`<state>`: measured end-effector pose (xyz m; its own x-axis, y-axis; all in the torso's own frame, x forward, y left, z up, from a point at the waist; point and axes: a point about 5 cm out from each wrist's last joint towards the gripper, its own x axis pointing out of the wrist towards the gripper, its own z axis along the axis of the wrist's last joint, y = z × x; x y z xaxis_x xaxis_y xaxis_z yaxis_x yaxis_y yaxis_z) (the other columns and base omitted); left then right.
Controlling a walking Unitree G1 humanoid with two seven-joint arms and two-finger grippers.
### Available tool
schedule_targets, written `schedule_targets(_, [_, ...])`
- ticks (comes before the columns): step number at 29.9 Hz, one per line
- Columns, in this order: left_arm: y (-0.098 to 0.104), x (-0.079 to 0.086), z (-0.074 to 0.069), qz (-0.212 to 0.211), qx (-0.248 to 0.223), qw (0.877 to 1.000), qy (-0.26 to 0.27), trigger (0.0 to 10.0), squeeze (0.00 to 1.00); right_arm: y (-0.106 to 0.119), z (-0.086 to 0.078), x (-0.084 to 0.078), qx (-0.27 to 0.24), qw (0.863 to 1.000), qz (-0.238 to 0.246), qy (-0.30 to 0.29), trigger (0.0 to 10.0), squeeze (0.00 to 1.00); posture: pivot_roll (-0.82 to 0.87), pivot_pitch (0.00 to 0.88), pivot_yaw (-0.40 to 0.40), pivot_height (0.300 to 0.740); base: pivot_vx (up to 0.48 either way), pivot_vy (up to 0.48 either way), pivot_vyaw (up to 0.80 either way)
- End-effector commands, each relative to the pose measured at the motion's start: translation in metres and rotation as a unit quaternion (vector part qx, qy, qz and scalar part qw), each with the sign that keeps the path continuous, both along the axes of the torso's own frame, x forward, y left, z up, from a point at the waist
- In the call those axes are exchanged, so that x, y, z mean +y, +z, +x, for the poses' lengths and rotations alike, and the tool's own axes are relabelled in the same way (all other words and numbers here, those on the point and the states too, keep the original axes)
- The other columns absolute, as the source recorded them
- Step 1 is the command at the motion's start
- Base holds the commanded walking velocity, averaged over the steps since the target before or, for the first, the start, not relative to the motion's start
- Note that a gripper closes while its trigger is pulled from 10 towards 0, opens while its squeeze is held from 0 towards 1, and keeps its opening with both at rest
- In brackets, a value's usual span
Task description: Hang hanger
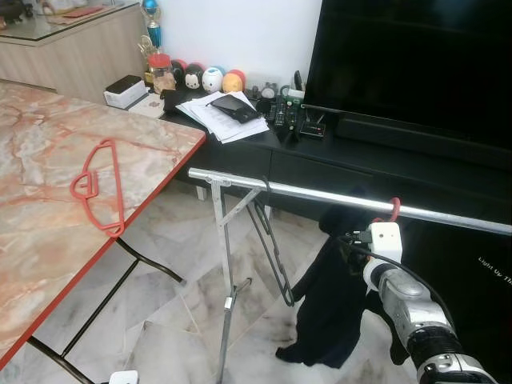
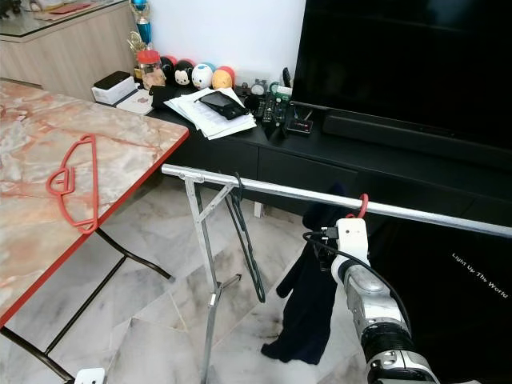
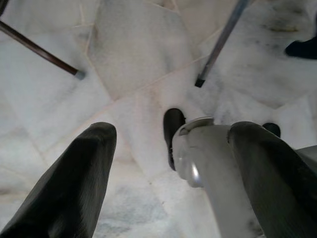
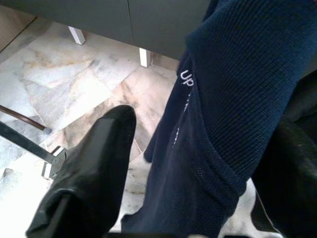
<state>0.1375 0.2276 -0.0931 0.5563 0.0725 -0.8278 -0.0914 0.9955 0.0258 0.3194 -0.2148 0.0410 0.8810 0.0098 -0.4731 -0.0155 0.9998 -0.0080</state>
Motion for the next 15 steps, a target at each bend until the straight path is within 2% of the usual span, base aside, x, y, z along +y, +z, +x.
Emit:
schedule_targets(1, [-0.0019,-0.0027,-0.0021,0.002,0.012,1.000,-0.005,10.0,0.00,0.0005,0.0018,-0.0003,-0.002,1.000,-0.001,-0.001,0.0,0.00,-0.04,0.000,-0.035,0.740,0.000,0.000,0.00])
schedule_targets(15, [-0.0010,-0.0039,0.0017,0.004,0.010,1.000,-0.008,10.0,0.00,-0.0018,0.0022,-0.0015,-0.003,1.000,-0.006,-0.007,0.0,0.00,-0.04,0.000,-0.034,0.740,0.000,0.000,0.00])
